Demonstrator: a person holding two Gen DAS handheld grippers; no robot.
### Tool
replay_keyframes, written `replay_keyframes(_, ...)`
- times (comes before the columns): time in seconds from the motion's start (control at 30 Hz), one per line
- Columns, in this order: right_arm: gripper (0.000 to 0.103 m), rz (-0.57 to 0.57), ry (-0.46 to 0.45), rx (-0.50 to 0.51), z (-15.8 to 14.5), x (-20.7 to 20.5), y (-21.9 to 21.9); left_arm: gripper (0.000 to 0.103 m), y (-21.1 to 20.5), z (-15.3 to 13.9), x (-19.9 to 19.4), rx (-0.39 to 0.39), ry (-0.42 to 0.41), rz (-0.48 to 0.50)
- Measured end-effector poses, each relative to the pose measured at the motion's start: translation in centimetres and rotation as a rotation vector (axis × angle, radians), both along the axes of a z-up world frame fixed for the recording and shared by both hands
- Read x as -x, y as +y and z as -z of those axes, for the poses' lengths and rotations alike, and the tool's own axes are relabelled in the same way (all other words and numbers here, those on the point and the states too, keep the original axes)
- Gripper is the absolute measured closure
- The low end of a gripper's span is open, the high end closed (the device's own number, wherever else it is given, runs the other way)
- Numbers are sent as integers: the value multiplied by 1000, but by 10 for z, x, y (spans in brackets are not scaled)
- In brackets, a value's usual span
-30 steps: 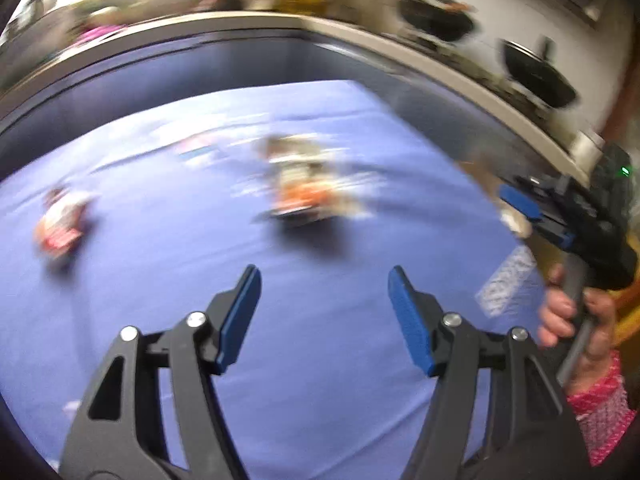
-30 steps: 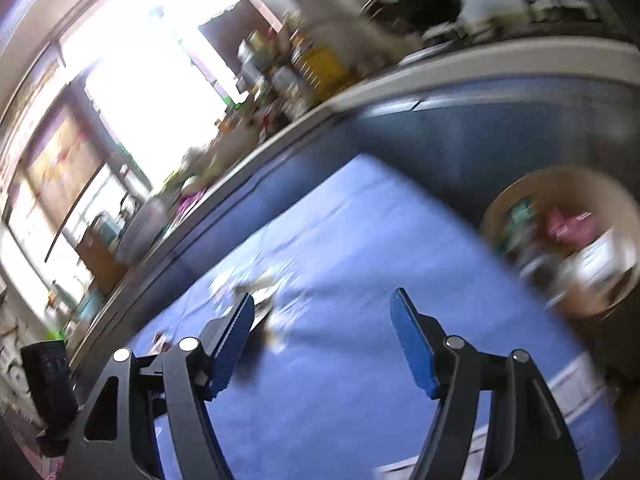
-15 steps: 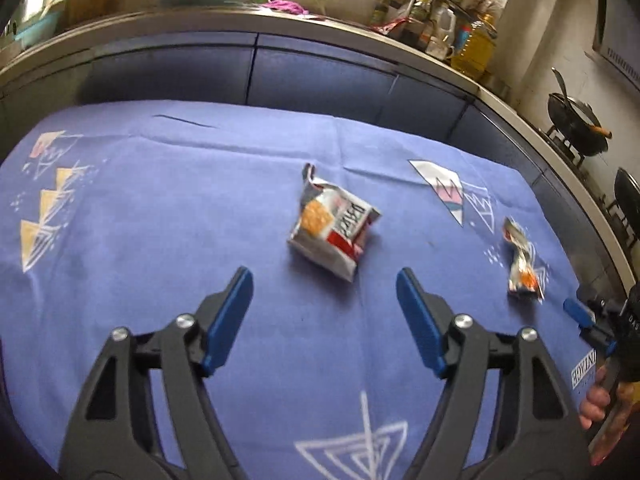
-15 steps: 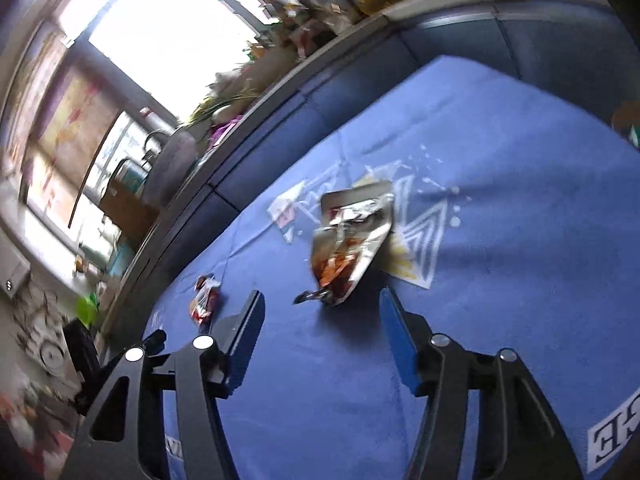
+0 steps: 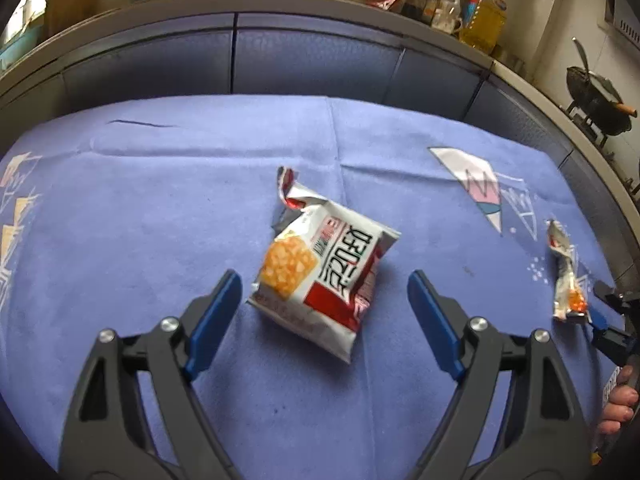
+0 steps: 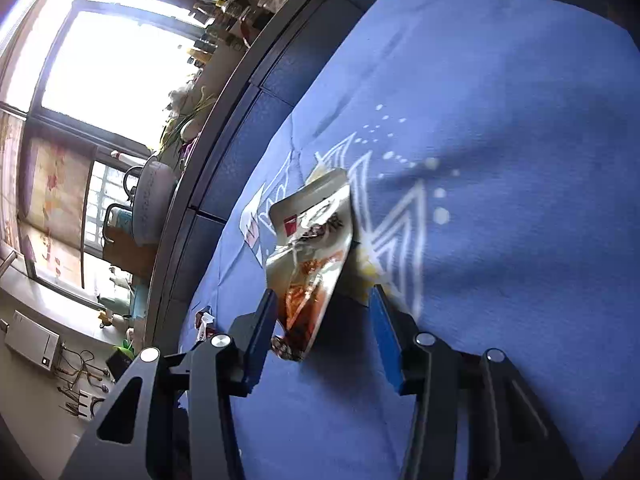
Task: Collect trash
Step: 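Grasp the white-red chips bag with the left gripper while the right grasps the brown wrapper, then carry the chips bag and brown wrapper to the beige bin and release both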
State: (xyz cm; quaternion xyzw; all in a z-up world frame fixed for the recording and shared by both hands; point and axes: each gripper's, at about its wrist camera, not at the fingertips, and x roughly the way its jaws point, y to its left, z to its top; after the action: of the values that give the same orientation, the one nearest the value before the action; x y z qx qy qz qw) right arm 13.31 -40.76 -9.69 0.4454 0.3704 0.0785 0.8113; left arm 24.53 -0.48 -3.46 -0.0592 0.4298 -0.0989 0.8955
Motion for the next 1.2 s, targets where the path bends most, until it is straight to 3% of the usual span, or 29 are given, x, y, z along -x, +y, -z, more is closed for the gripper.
replay_keyframes(0.03, 59, -5, 1, 8, 0, -3, 4, 30, 0, 2, -1, -1, 5, -4)
replay_keyframes(0.07, 65, -14, 3, 14, -1, -7, 8, 49, 0, 1, -1, -16, -10, -12)
replay_keyframes(0.1, 85, -31, 4, 14, 1, -10, 13, 61, 0, 1, 0, -17, -10, -10)
replay_keyframes(0.17, 86, -53, 3, -11, 6, -14, 20, 79, 4, 1, 0, 29, 8, -3)
replay_keyframes(0.2, 88, -53, -1, -27, 6, -12, 22, 83, 8, -1, 4, 55, 15, -11)
replay_keyframes(0.23, 94, -58, -13, -39, 3, -10, 24, 84, 10, -4, 8, 72, 15, -8)
replay_keyframes(0.47, 94, -73, -136, -14, -35, 39, 21, 86, -6, -48, 69, 197, -66, 145)
replay_keyframes(0.67, 94, -12, -131, 6, -30, 92, -10, 86, -75, -58, 102, 235, -25, 346)
replay_keyframes(0.77, 94, 41, -114, 9, -20, 114, -32, 86, -129, -49, 111, 209, 31, 458)
replay_keyframes(0.93, 94, 225, -168, 28, -25, 160, -116, 86, -246, -60, 118, 180, 70, 675)
replay_keyframes(1.07, 94, 426, -175, 201, -40, 197, -187, 86, -357, -77, 106, 168, 64, 825)
replay_keyframes(1.2, 94, 579, -100, 392, -36, 208, -238, 86, -452, -74, 98, 149, 84, 908)
